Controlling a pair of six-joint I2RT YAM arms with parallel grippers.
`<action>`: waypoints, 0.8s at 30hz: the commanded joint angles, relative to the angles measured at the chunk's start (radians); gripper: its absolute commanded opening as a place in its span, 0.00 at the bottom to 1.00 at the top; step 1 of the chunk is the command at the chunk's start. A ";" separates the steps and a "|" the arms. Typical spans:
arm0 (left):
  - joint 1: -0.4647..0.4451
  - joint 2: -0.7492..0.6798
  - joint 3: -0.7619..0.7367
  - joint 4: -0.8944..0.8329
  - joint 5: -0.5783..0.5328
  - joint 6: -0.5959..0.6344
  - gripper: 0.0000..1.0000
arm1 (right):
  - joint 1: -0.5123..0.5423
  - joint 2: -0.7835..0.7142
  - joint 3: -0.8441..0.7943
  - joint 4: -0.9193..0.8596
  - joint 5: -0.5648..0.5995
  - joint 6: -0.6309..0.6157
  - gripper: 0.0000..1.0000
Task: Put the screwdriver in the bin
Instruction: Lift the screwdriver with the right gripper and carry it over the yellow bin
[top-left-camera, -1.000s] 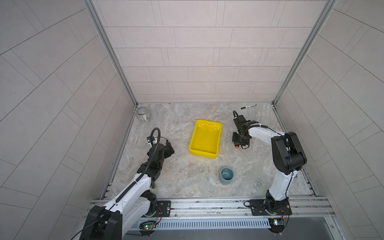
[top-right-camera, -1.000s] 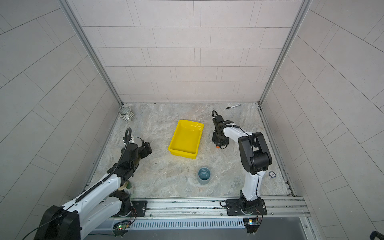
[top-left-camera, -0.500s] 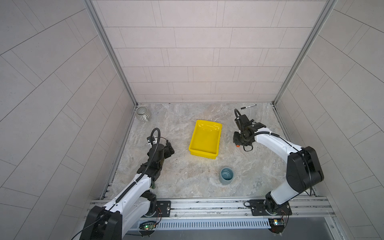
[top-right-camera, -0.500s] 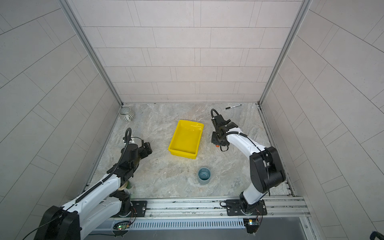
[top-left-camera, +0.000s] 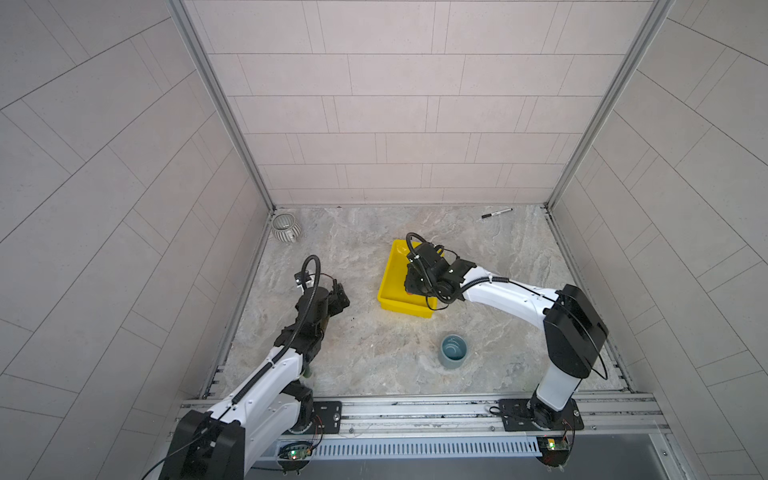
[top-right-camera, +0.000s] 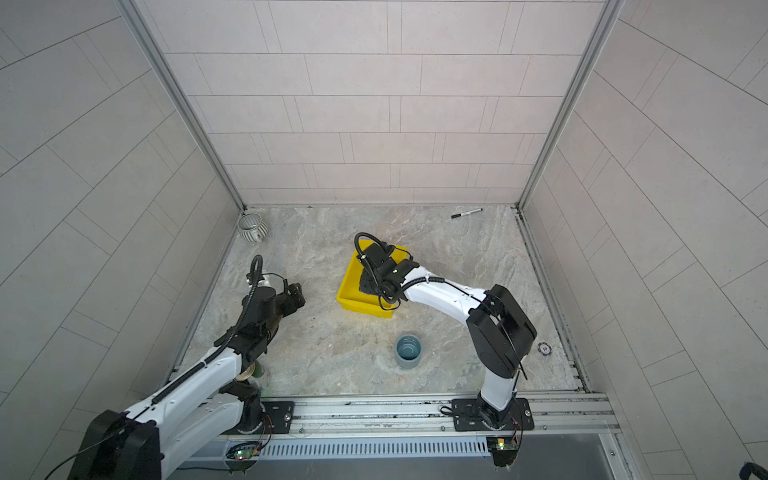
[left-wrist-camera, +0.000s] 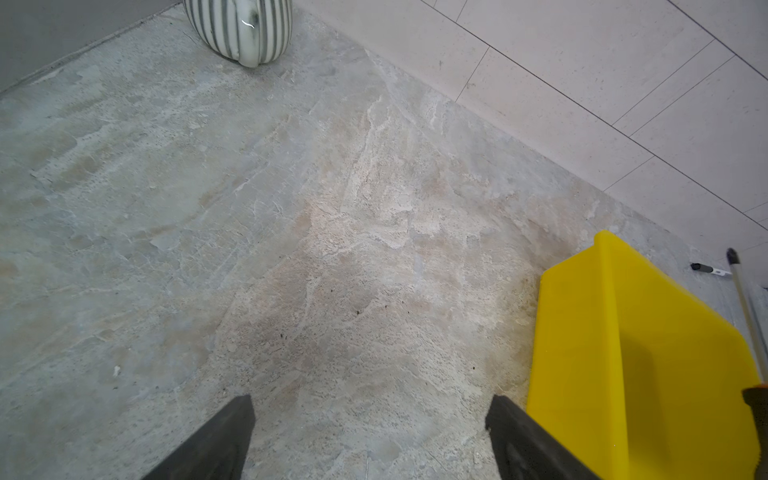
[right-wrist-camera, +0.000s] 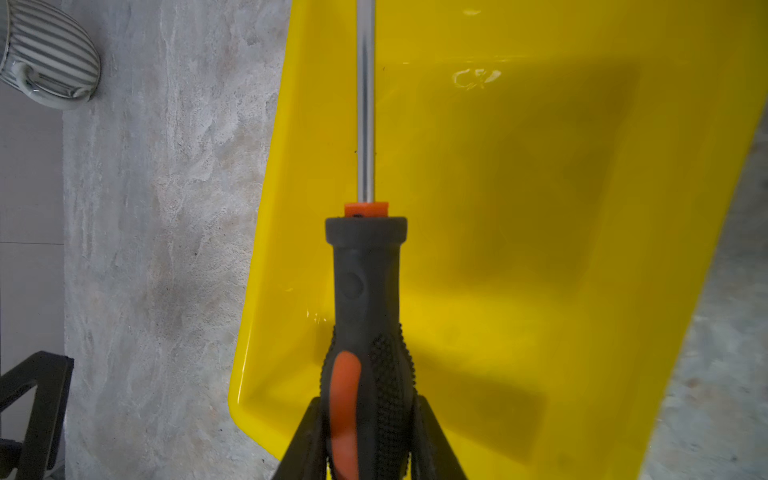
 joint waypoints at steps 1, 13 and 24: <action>0.005 -0.008 -0.015 0.011 -0.004 0.006 0.94 | -0.001 0.007 0.029 0.020 0.012 0.064 0.09; 0.005 -0.006 -0.014 0.011 -0.004 0.006 0.94 | 0.001 0.003 0.024 0.004 0.027 0.066 0.20; 0.005 -0.011 -0.019 0.012 -0.003 0.007 0.94 | 0.000 -0.010 0.027 -0.007 0.027 0.060 0.34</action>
